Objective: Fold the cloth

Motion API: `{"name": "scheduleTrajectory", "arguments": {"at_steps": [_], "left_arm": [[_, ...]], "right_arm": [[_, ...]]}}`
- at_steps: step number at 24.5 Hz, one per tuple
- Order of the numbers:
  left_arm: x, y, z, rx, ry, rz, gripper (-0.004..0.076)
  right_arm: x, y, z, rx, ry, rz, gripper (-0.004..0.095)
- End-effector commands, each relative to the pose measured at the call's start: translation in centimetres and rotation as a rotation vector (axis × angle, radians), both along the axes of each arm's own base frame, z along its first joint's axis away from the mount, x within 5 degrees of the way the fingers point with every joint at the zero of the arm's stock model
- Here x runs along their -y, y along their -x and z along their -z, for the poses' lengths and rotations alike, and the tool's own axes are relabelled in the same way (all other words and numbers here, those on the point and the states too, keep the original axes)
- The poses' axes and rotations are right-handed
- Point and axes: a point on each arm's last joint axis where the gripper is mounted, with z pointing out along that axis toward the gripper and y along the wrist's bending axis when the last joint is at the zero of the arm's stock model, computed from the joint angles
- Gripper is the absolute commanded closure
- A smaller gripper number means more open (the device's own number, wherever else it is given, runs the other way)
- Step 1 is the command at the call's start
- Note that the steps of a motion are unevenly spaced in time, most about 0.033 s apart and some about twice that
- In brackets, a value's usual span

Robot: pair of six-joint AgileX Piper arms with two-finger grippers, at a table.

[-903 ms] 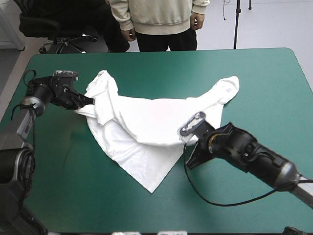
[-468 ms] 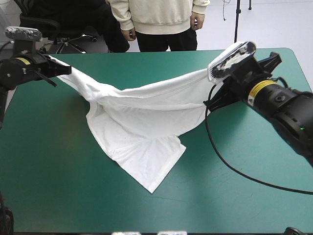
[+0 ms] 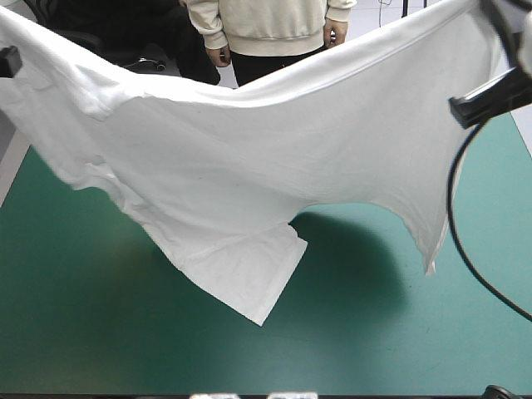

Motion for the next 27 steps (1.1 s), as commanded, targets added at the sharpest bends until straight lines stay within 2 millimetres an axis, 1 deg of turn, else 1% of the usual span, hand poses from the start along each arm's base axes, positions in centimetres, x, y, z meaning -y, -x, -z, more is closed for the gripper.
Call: {"name": "scheduleTrajectory", "arguments": {"at_steps": [1, 4, 6, 7, 9, 10, 11, 12, 14, 16, 17, 18, 19, 20, 21, 22, 23, 24, 25, 26, 27], "left_arm": [[0.2, 5.0, -3.4, 0.226, 0.013, 0.005, 0.0741], [0.3, 7.2, -4.7, 0.332, 0.012, 0.005, 0.0741], [0.3, 8.4, -5.4, 0.390, 0.012, 0.006, 0.0741], [0.3, 8.7, -5.5, 0.402, 0.011, 0.003, 0.0741], [0.2, 8.6, -5.5, 0.397, 0.003, -0.013, 0.0741], [0.1, 7.9, -5.2, 0.372, -0.001, -0.021, 0.0741], [0.0, 6.7, -4.8, 0.329, -0.004, -0.028, 0.0741], [-0.1, 5.7, -4.3, 0.287, -0.002, -0.034, 0.0741], [-0.1, 2.8, -3.2, 0.194, 0.013, -0.025, 0.0741], [0.0, -0.4, -1.5, 0.093, 0.032, 0.002, 0.0741], [0.1, -3.8, 0.5, -0.017, 0.055, 0.024, 0.0741], [0.1, -5.1, 1.5, -0.064, 0.061, 0.029, 0.0741], [0.1, -8.0, 3.7, -0.159, 0.079, 0.039, 0.0741], [0.0, -9.0, 4.6, -0.189, 0.080, 0.037, 0.0741], [-0.1, -11.4, 6.7, -0.244, 0.088, 0.032, 0.0741], [-0.1, -12.4, 7.6, -0.266, 0.090, 0.029, 0.0741], [-0.3, -14.5, 9.3, -0.287, 0.092, 0.020, 0.0741], [-0.4, -16.3, 10.7, -0.302, 0.098, 0.014, 0.0741], [-0.5, -18.1, 12.1, -0.326, 0.107, 0.012, 0.0741], [-0.5, -19.9, 13.5, -0.344, 0.125, 0.015, 0.0741], [-0.5, -21.7, 14.9, -0.364, 0.137, 0.015, 0.0741]], "right_arm": [[2.3, 3.4, -2.9, 0.183, -0.044, -0.044, 0.0921], [3.1, 4.8, -3.6, 0.210, -0.062, -0.072, 0.0921], [3.6, 5.3, -3.8, 0.214, -0.071, -0.069, 0.0921], [3.8, 5.6, -4.0, 0.219, -0.079, -0.068, 0.0921], [4.2, 5.9, -4.1, 0.222, -0.086, -0.066, 0.0921], [4.2, 5.9, -4.0, 0.213, -0.083, -0.065, 0.0921], [4.0, 5.6, -3.9, 0.196, -0.074, -0.062, 0.0921], [3.6, 5.1, -3.6, 0.157, -0.060, -0.059, 0.0921], [2.7, 3.6, -2.7, 0.064, -0.027, -0.035, 0.0921], [1.2, 1.5, -1.5, -0.046, 0.019, -0.008, 0.0921], [-0.5, -0.9, -0.2, -0.141, 0.049, 0.025, 0.0921], [-1.3, -2.3, 0.7, -0.187, 0.067, 0.050, 0.0921], [-3.0, -4.8, 2.5, -0.265, 0.104, 0.089, 0.0926], [-3.8, -6.3, 3.6, -0.304, 0.123, 0.109, 0.0925], [-5.0, -9.3, 6.0, -0.379, 0.139, 0.124, 0.0926], [-5.3, -11.0, 7.3, -0.413, 0.132, 0.118, 0.0926], [-5.5, -14.2, 9.6, -0.471, 0.092, 0.096, 0.0926], [-5.1, -16.9, 11.4, -0.506, 0.043, 0.063, 0.0926], [-4.7, -18.9, 12.5, -0.523, 0.012, 0.034, 0.0926], [-4.1, -21.3, 14.0, -0.560, -0.034, 0.014, 0.0926], [-3.5, -22.9, 15.0, -0.569, -0.047, 0.009, 0.0926]]}}
